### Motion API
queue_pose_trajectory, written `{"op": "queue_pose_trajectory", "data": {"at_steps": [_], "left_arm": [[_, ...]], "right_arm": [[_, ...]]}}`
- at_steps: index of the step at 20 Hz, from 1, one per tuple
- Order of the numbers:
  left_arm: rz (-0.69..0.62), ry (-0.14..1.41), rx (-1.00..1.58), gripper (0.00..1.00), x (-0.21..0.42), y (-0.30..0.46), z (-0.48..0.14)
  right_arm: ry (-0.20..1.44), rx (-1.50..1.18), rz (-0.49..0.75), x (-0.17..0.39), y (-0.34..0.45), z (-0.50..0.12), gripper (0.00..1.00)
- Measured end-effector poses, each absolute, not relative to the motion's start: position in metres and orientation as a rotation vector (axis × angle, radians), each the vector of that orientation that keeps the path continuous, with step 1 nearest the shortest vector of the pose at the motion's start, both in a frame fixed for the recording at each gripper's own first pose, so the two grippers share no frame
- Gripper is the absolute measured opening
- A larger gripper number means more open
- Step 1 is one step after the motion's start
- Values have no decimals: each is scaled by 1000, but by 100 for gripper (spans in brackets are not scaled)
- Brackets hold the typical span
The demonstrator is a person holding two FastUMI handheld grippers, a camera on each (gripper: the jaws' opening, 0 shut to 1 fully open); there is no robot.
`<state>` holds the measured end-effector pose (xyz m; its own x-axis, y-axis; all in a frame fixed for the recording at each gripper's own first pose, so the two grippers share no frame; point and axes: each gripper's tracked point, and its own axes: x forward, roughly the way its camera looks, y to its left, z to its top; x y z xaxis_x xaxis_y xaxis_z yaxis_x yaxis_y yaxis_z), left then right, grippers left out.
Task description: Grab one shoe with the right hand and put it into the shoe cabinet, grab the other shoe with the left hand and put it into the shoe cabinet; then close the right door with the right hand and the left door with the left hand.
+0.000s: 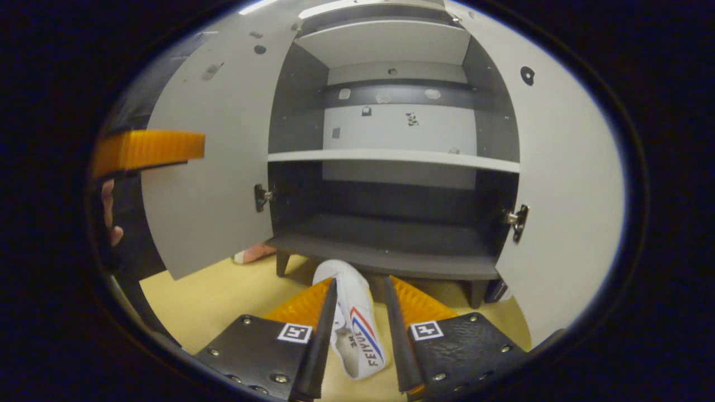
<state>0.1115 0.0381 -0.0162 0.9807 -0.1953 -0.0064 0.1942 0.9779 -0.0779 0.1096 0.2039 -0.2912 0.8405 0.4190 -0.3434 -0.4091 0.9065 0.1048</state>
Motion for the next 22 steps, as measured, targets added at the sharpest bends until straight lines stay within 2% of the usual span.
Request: {"op": "queue_pose_trajectory", "data": {"at_steps": [6,11,13,14,18,19,20,21,22], "left_arm": [[-196,31,-66,93,110,38,-26],[-207,26,-69,93,109,37,-26],[-211,25,-71,93,110,36,-28],[-207,26,-75,93,111,36,-28],[-199,24,-73,93,114,34,-31],[-204,19,-73,93,114,32,-28],[-211,19,-74,93,114,31,-28],[-214,16,-75,93,112,30,-27],[-212,11,-72,93,111,31,-25]], "right_arm": [[550,-12,517,76,234,-377,48],[569,-145,519,85,233,-405,48],[593,-169,489,94,227,-413,23],[591,-138,492,97,232,-408,20],[584,-47,519,104,236,-410,20],[570,3,522,112,246,-421,17],[589,69,530,99,250,-416,9],[540,77,525,103,253,-411,1],[493,71,530,108,253,-401,1]]}}
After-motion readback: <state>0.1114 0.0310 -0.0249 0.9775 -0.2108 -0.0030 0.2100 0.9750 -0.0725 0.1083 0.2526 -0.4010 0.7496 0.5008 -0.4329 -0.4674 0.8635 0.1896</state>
